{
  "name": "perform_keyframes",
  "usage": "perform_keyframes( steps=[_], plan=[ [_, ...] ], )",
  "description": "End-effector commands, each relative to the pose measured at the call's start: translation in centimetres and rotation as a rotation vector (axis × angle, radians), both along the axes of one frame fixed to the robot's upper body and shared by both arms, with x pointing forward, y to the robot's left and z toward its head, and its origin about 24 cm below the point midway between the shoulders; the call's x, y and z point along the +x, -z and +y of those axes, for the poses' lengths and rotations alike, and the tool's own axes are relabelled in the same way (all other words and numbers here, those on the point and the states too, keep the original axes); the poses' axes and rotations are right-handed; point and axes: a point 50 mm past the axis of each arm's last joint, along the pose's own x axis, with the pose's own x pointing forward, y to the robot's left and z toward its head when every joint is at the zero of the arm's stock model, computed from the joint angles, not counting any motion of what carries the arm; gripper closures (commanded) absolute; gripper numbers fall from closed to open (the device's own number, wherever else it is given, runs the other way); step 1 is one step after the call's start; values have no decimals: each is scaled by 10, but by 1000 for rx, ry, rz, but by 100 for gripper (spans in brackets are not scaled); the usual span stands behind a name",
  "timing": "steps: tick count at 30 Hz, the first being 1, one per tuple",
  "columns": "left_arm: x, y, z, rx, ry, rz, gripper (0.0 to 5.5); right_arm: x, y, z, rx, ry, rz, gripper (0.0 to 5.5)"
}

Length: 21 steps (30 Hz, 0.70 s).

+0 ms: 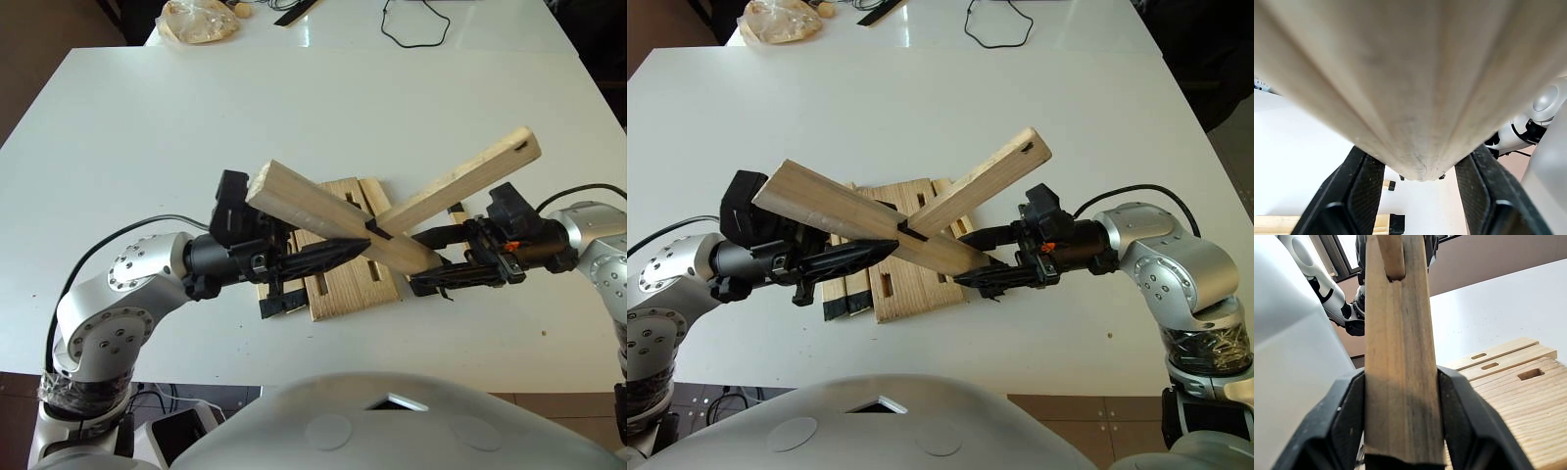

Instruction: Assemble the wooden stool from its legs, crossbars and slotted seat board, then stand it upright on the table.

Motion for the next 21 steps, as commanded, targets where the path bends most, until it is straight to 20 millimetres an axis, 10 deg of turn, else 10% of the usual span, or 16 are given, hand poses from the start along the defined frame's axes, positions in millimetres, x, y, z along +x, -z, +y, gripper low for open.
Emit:
perform_keyframes(
  steps=[1,7,21],
  plan=[
    [1,-4,2,-21,-6,4,346,5,-3,-3,-59,61,-38,309],
    [-2,-4,10,5,-51,-20,346,15,-11,-8,-11,146,-37,228],
    [9,-17,73,250,-172,-105,346,53,-23,-24,204,550,2,226]
  ],
)
